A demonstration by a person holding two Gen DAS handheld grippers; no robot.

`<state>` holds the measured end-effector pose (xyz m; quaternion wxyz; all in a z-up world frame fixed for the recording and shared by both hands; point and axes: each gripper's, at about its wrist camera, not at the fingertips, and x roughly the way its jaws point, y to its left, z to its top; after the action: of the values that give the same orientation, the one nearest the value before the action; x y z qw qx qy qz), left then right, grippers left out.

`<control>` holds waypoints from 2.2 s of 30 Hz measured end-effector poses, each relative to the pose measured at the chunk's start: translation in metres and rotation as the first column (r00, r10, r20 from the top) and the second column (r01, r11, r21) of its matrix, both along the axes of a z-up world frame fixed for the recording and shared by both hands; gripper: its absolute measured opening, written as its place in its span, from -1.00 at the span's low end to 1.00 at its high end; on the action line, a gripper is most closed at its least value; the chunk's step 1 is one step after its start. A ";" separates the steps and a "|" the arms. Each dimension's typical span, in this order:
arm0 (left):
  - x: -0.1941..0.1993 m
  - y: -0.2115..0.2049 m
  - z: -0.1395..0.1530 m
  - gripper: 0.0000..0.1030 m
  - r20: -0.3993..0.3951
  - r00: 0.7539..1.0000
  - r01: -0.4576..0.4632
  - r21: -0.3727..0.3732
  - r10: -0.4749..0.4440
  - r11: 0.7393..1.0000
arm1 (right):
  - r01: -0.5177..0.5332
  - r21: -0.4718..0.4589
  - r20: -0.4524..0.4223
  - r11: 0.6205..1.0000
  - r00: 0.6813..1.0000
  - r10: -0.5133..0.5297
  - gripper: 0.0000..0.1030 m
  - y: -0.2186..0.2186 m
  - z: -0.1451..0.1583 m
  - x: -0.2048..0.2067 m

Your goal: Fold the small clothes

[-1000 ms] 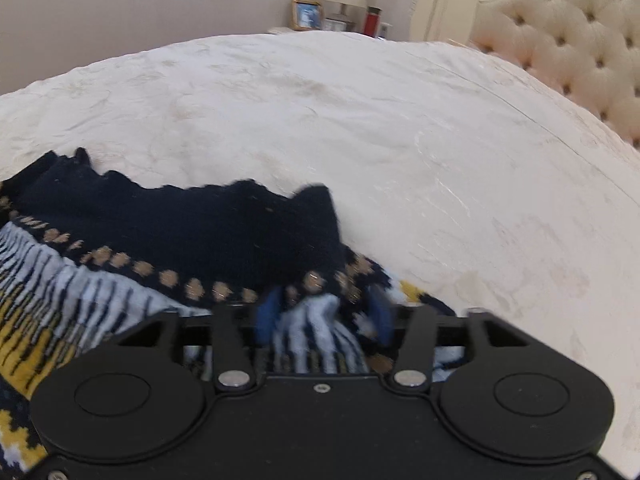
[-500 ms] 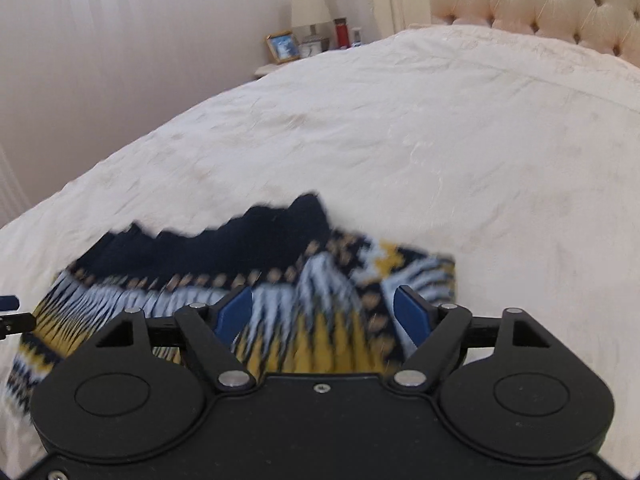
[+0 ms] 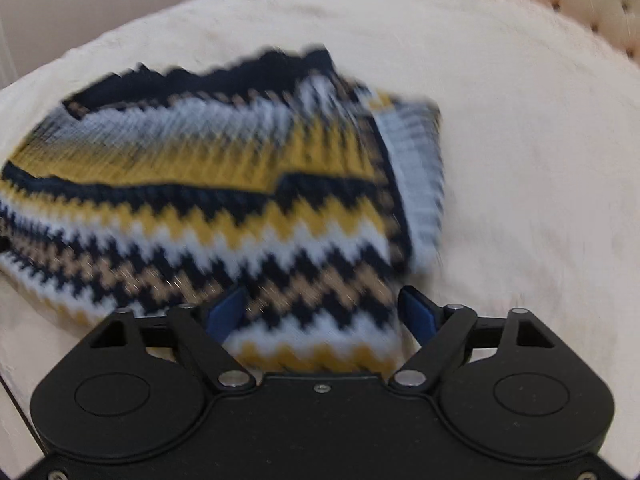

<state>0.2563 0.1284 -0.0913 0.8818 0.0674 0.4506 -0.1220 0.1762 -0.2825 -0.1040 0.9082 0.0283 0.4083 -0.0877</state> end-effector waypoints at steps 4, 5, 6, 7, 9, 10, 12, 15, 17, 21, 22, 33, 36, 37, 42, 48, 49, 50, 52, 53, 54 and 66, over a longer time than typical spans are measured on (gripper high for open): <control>0.001 0.005 -0.007 0.94 -0.004 1.000 -0.026 -0.030 0.026 0.999 | 0.064 0.082 -0.015 0.995 0.998 -0.063 0.79 -0.016 0.000 -0.002; 0.000 0.004 -0.009 0.96 0.000 1.000 -0.031 -0.035 0.031 0.999 | 0.075 0.091 -0.020 0.993 0.997 -0.073 0.81 -0.017 0.000 -0.002; -0.001 0.006 -0.011 1.00 0.000 0.999 -0.043 -0.042 0.043 0.998 | 0.090 0.106 -0.025 0.990 0.996 -0.088 0.82 -0.018 0.001 -0.001; -0.002 0.007 -0.012 1.00 -0.001 0.998 -0.056 -0.055 0.056 0.997 | 0.105 0.125 -0.029 0.987 0.994 -0.102 0.85 -0.020 0.001 -0.001; -0.003 0.008 -0.013 1.00 0.004 0.998 -0.068 -0.063 0.069 0.996 | 0.142 0.179 -0.033 0.974 0.990 -0.138 0.90 -0.028 0.000 -0.003; -0.004 0.007 -0.013 1.00 0.008 0.997 -0.071 -0.063 0.072 0.995 | 0.163 0.212 -0.030 0.963 0.987 -0.161 0.92 -0.032 0.000 -0.003; -0.004 0.006 -0.013 1.00 0.010 0.997 -0.079 -0.066 0.080 0.995 | 0.213 0.320 -0.011 0.923 0.975 -0.221 0.95 -0.043 0.001 -0.007; -0.005 0.007 -0.012 1.00 0.011 0.996 -0.084 -0.072 0.085 0.994 | 0.238 0.536 0.042 0.810 0.951 -0.307 1.00 -0.066 -0.002 -0.013; -0.006 0.008 -0.012 1.00 0.015 0.996 -0.089 -0.076 0.090 0.993 | 0.218 0.623 0.074 0.752 0.940 -0.333 1.00 -0.079 -0.007 -0.016; -0.010 0.010 -0.012 1.00 0.025 0.994 -0.101 -0.077 0.103 0.992 | 0.181 0.659 0.104 0.730 0.939 -0.327 1.00 -0.090 -0.015 -0.011; -0.011 0.010 -0.012 1.00 0.025 0.994 -0.102 -0.080 0.105 0.992 | 0.173 0.646 0.109 0.744 0.943 -0.313 1.00 -0.090 -0.014 -0.007; -0.010 0.001 -0.007 1.00 0.002 0.985 -0.172 -0.045 0.173 0.984 | 0.151 0.498 0.117 0.854 0.964 -0.238 1.00 -0.064 -0.010 0.002; -0.009 -0.003 -0.005 1.00 -0.006 0.982 -0.191 -0.029 0.191 0.981 | 0.166 0.464 0.109 0.870 0.964 -0.243 1.00 -0.058 -0.009 0.008; -0.009 -0.004 -0.005 1.00 -0.009 0.980 -0.197 -0.024 0.196 0.980 | 0.173 0.448 0.105 0.877 0.964 -0.244 1.00 -0.055 -0.009 0.010; -0.008 -0.007 -0.004 1.00 -0.019 0.977 -0.214 -0.009 0.214 0.977 | 0.164 0.356 0.113 0.920 0.970 -0.217 1.00 -0.045 -0.008 0.020; -0.008 -0.004 0.000 0.98 -0.039 0.977 -0.212 -0.027 0.211 0.977 | 0.188 0.361 0.123 0.913 0.961 -0.246 0.70 -0.051 -0.005 0.020; -0.010 -0.003 0.004 0.90 -0.037 0.975 -0.222 -0.038 0.220 0.974 | 0.204 0.346 0.120 0.916 0.958 -0.259 0.52 -0.052 -0.003 0.019; -0.013 -0.002 0.009 0.79 -0.029 0.972 -0.233 -0.051 0.232 0.971 | 0.205 0.359 0.121 0.911 0.957 -0.264 0.38 -0.054 -0.003 0.018; -0.020 -0.002 0.022 0.60 -0.011 0.968 -0.251 -0.070 0.251 0.965 | 0.215 0.394 0.120 0.894 0.952 -0.282 0.29 -0.059 -0.003 0.016; -0.024 -0.003 0.030 0.60 0.007 0.965 -0.259 -0.076 0.261 0.963 | 0.218 0.403 0.119 0.889 0.951 -0.287 0.28 -0.060 -0.004 0.015; -0.028 -0.005 0.038 0.60 0.028 0.964 -0.260 -0.090 0.263 0.961 | 0.217 0.404 0.121 0.888 0.950 -0.287 0.28 -0.060 -0.004 0.015; 0.040 -0.091 0.081 0.61 0.016 0.986 -0.164 -0.173 0.169 0.971 | 0.186 0.449 0.119 0.874 0.957 -0.265 0.33 -0.063 -0.003 0.013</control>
<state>0.2961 0.0369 -0.0108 0.8982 -0.0447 0.4290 -0.0849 0.1889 -0.3456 -0.1073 0.8950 0.2846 0.3294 -0.0974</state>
